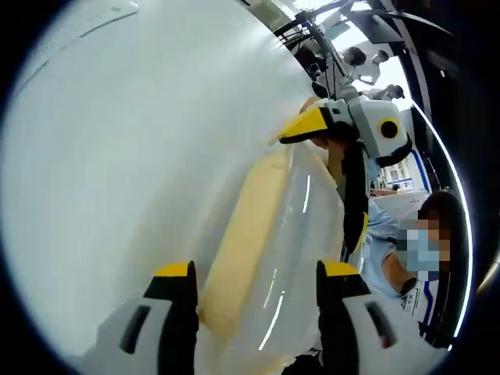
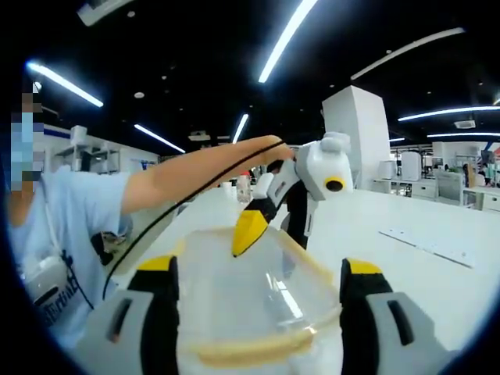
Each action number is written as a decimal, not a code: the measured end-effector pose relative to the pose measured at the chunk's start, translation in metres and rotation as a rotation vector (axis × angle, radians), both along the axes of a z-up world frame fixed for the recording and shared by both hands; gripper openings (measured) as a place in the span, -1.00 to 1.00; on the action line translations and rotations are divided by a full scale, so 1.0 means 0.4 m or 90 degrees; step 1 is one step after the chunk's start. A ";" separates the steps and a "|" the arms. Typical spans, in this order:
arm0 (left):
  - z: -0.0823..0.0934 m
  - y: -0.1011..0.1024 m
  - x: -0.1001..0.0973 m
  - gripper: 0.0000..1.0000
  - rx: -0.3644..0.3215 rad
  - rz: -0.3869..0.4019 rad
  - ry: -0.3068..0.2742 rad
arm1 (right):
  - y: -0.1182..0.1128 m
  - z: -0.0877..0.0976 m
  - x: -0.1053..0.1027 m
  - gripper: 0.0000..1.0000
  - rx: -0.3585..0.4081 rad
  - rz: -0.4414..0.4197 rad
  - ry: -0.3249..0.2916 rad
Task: Snap each plastic latch of the storage box into its locked position after aligning the lid with the box until every specified latch is closed and the lid sits flush.
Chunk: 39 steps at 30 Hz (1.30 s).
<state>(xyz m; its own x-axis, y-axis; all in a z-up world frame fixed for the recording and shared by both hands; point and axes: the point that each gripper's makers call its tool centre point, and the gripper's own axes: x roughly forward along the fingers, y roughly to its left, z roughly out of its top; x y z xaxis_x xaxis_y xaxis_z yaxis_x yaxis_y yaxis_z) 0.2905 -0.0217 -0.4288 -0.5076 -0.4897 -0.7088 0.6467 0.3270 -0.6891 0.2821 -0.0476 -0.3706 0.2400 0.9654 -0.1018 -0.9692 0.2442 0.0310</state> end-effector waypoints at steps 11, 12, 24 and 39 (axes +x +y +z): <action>0.000 0.000 0.004 0.20 0.002 0.001 -0.001 | -0.001 -0.001 0.000 0.71 0.000 0.000 0.001; -0.001 0.000 0.001 0.20 0.002 0.001 -0.002 | -0.001 -0.001 0.000 0.71 0.000 0.000 0.001; -0.002 0.002 -0.008 0.21 -0.001 0.009 -0.011 | -0.001 -0.002 -0.001 0.71 0.000 0.000 0.001; 0.013 -0.005 0.013 0.23 -0.038 0.000 -0.085 | 0.001 -0.003 0.000 0.71 0.001 0.000 0.003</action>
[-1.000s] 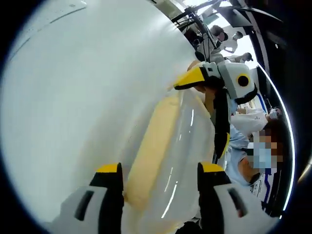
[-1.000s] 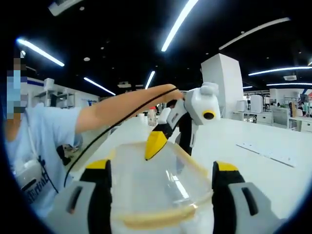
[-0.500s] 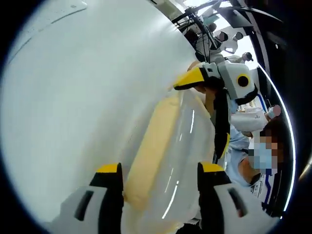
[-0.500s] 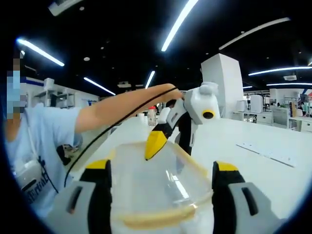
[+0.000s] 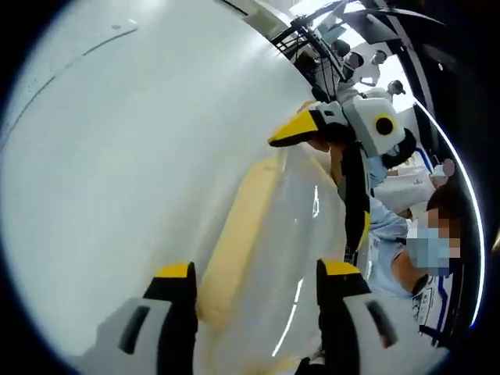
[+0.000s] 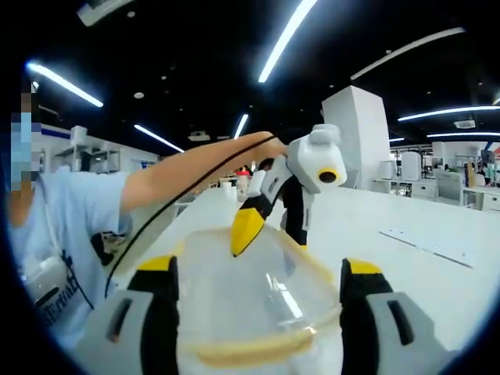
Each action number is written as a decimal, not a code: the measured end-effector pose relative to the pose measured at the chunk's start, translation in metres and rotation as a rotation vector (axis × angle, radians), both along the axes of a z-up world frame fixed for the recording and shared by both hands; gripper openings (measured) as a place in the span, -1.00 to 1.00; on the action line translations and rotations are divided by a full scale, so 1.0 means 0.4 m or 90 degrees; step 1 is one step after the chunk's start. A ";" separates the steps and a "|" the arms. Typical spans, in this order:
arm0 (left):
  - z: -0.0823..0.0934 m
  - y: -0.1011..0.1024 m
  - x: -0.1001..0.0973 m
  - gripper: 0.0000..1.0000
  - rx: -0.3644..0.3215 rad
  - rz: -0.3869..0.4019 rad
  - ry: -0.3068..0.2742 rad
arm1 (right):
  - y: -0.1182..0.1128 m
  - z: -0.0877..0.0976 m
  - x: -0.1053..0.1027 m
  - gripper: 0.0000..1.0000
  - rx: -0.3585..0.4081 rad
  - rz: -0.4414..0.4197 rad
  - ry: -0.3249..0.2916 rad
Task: Snap each plastic latch of the storage box into its locked position after aligning the lid with the box until every specified latch is closed and the lid sits flush.
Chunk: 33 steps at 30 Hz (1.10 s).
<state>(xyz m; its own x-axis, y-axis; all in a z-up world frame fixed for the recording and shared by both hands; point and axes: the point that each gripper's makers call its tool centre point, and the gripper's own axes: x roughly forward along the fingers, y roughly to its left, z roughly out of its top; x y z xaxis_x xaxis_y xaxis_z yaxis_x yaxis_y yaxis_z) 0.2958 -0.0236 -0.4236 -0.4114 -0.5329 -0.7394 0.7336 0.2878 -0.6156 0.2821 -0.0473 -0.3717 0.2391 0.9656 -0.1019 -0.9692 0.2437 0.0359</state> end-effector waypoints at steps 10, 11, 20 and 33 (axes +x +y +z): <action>0.008 -0.005 0.036 0.38 -0.013 -0.023 -0.069 | 0.002 -0.001 0.002 0.72 0.000 0.000 0.000; 0.003 -0.004 0.030 0.43 -0.013 -0.023 -0.081 | 0.002 -0.001 0.002 0.72 0.000 0.000 0.000; -0.002 -0.012 0.042 0.75 -0.038 -0.057 -0.171 | 0.006 -0.001 0.004 0.81 0.004 0.001 0.000; 0.028 -0.024 0.079 0.91 -0.106 -0.071 -0.291 | 0.006 0.000 0.008 0.89 0.006 -0.004 -0.008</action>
